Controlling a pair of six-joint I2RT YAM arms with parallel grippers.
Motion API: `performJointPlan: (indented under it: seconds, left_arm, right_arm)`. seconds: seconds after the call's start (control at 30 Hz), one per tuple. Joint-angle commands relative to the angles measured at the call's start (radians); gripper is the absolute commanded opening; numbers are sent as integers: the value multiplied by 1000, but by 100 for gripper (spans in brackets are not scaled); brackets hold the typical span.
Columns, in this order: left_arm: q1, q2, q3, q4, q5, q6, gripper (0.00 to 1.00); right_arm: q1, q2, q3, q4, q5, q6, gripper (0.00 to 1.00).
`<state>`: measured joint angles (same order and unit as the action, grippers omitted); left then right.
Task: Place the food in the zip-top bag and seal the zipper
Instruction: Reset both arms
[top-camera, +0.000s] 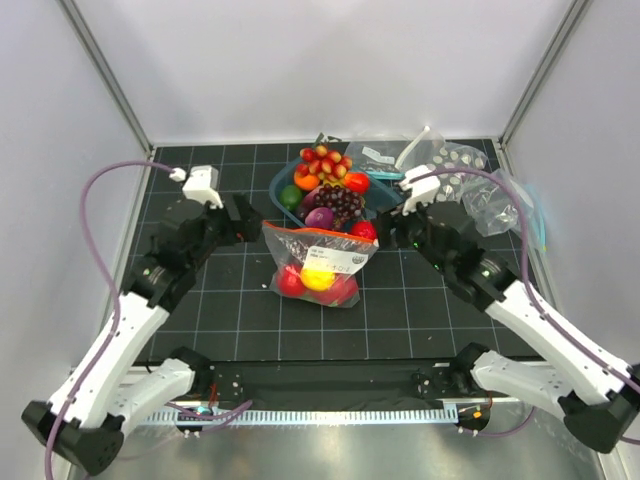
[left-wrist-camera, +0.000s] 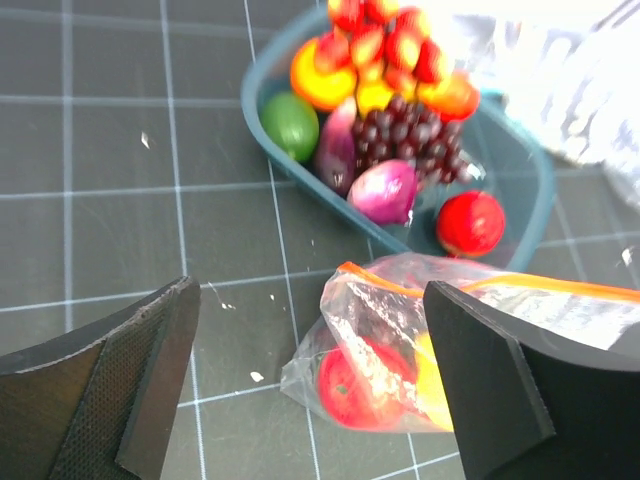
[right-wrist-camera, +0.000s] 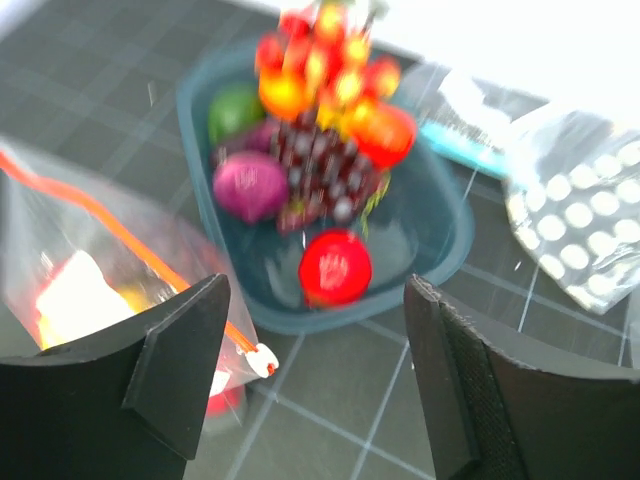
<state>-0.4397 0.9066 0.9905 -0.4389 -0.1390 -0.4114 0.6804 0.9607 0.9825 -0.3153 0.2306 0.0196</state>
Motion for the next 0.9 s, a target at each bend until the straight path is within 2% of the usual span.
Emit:
performJointPlan:
  seconds: [0.0, 0.1, 0.13, 0.17, 0.3, 0.4, 0.47, 0.6, 0.77, 0.87]
  left_arm:
    - [4, -112, -16, -56, -66, -10, 100]
    - [4, -187, -47, -81, -67, 9, 100]
    - [4, -243, -55, -99, -57, 22, 100]
    - [4, -270, -70, -107, -36, 35, 100]
    - [4, -425, -125, -121, -13, 65, 100]
    - [4, -546, -188, -109, 28, 80, 100]
    - [4, -604, -237, -84, 55, 97, 100]
    - [4, -730, -314, -35, 134, 123, 100]
    - [4, -784, -369, 28, 231, 138, 100]
    - [4, -773, -374, 34, 266, 140, 100]
  right_arm:
    - [-2, -129, -7, 139, 105, 80, 78]
    - [-2, -218, -37, 189, 190, 138, 80]
    - [-2, -287, -50, 203, 208, 155, 95]
    - [-2, -313, -76, 215, 249, 170, 99]
    - [-1, -416, -79, 199, 332, 221, 100]
    - [-2, -461, -73, 170, 322, 217, 99]
    - [-2, -509, -90, 176, 305, 201, 100]
    - [-2, -627, -152, 215, 149, 108, 100]
    - [-2, -766, -336, 411, 121, 65, 100]
    - [-2, -787, -363, 429, 164, 66, 100]
